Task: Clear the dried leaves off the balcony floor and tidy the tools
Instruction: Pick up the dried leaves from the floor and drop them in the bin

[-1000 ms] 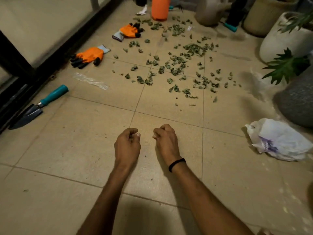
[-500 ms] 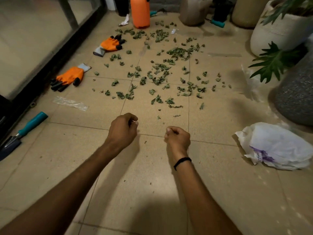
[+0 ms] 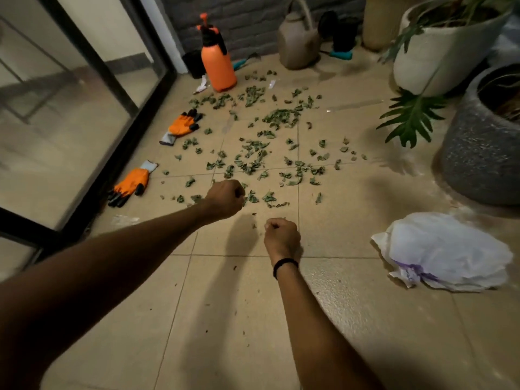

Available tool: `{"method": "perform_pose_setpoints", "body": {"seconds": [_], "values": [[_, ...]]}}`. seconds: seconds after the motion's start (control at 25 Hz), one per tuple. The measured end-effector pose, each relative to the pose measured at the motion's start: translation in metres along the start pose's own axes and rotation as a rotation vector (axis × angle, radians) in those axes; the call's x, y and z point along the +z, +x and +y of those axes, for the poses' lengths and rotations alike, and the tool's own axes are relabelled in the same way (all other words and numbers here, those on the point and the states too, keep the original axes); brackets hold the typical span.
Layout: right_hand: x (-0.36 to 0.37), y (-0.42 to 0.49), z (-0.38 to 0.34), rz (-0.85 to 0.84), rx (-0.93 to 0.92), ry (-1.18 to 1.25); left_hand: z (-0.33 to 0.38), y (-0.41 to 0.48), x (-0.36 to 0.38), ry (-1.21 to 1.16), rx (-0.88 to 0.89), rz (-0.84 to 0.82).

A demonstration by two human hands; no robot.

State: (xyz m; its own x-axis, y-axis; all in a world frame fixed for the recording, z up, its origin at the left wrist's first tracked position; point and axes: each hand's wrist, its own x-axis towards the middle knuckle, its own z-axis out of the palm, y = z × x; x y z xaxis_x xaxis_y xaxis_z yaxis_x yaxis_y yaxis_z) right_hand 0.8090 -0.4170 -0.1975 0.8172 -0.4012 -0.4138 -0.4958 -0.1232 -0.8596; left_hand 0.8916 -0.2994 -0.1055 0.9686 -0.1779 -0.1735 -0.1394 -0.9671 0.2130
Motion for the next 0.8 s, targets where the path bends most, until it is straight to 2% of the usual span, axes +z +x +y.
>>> {"method": "perform_pose_setpoints", "body": {"seconds": [0.24, 0.36, 0.48, 0.56, 0.68, 0.8], "values": [[-0.042, 0.052, 0.043, 0.103, -0.135, -0.226, -0.039, -0.03, 0.075, -0.13, -0.016, -0.168], [-0.03, 0.066, 0.043, 0.054, -0.282, -0.39, -0.068, -0.054, 0.097, -0.139, 0.027, -0.279], [-0.007, 0.067, 0.026, -0.104, -0.412, -0.58, -0.094, -0.067, 0.108, -0.148, 0.037, -0.321], [0.012, 0.063, 0.017, -0.231, -0.492, -0.712, -0.103, -0.073, 0.113, -0.178, 0.056, -0.299], [0.035, 0.057, 0.02, -0.362, -0.607, -0.723, -0.107, -0.081, 0.121, -0.293, 0.091, -0.197], [0.049, 0.046, 0.028, -0.289, -0.635, -0.58, -0.11, -0.097, 0.141, -0.48, 0.046, -0.023]]}}
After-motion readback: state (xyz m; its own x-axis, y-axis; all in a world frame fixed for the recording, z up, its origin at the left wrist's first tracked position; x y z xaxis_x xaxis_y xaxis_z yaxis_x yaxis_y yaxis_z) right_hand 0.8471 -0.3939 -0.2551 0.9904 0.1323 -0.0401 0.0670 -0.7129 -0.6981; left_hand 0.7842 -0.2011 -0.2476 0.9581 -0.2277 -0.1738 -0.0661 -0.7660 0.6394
